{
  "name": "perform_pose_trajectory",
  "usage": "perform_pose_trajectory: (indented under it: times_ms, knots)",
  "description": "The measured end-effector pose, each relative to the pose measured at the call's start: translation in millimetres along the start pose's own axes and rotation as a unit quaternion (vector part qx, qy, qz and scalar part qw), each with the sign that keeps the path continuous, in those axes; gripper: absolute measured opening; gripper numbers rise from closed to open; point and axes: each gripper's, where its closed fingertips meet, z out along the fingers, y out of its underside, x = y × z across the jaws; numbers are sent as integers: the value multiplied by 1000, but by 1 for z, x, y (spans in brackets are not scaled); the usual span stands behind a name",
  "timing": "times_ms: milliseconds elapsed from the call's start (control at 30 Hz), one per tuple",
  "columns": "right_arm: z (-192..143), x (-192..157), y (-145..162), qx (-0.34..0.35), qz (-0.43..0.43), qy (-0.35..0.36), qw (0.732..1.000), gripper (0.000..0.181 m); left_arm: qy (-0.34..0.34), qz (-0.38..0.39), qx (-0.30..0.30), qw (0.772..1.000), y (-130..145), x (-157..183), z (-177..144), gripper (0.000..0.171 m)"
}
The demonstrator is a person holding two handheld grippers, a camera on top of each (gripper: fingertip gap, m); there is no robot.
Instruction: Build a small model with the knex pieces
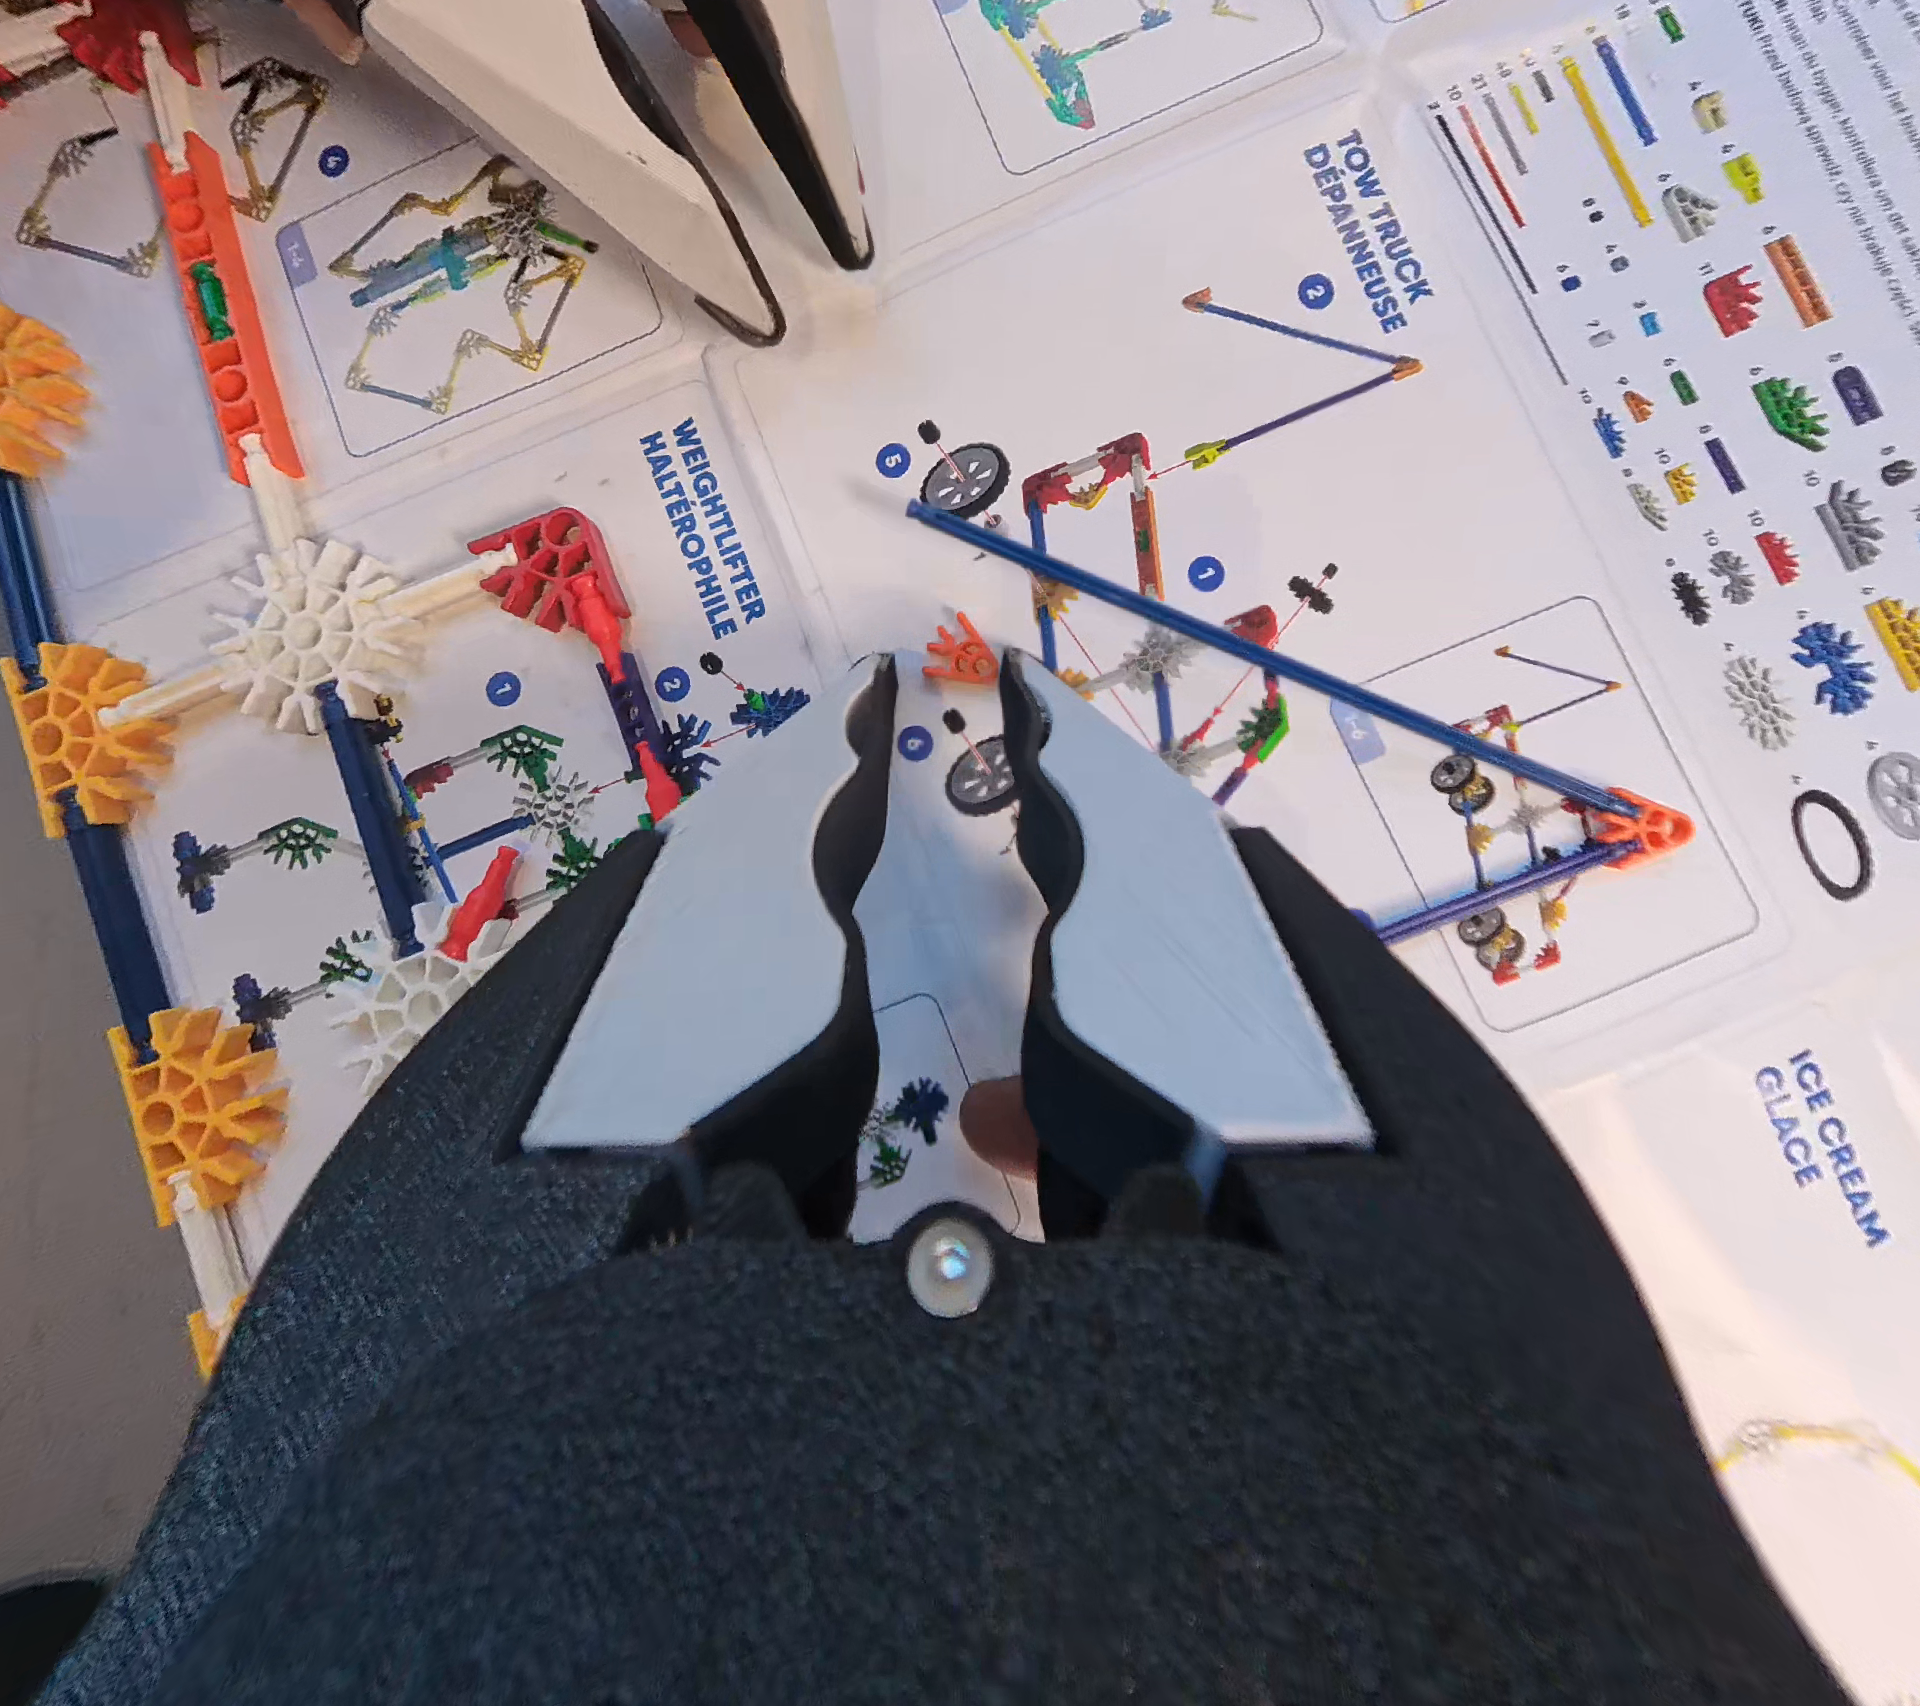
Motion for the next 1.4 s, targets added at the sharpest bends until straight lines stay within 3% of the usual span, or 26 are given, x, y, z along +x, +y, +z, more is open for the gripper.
perform_pose_trajectory:
  times_ms: [333, 467, 767, 1067, 1400]
  knots:
    - [-1, -30, 0, 6, -1, -56, 998, 13, 26, 21, 2, 999, -3, 21, 10, 14]
    - [-8, -32, -8, 42, 4, -70, 997, 13, 26, 32, 8, 999, -7, 27, 13, 13]
    - [-23, -13, -4, 57, 6, -26, 998, 16, 19, 92, 7, 996, -17, 30, 29, 18]
    - [-43, 11, 5, 80, 23, 18, 996, 18, 28, 102, -1, 994, -23, 32, 40, 19]
    - [-40, 25, 4, 86, 12, 49, 995, 18, 23, 140, -2, 990, -22, 33, 35, 12]
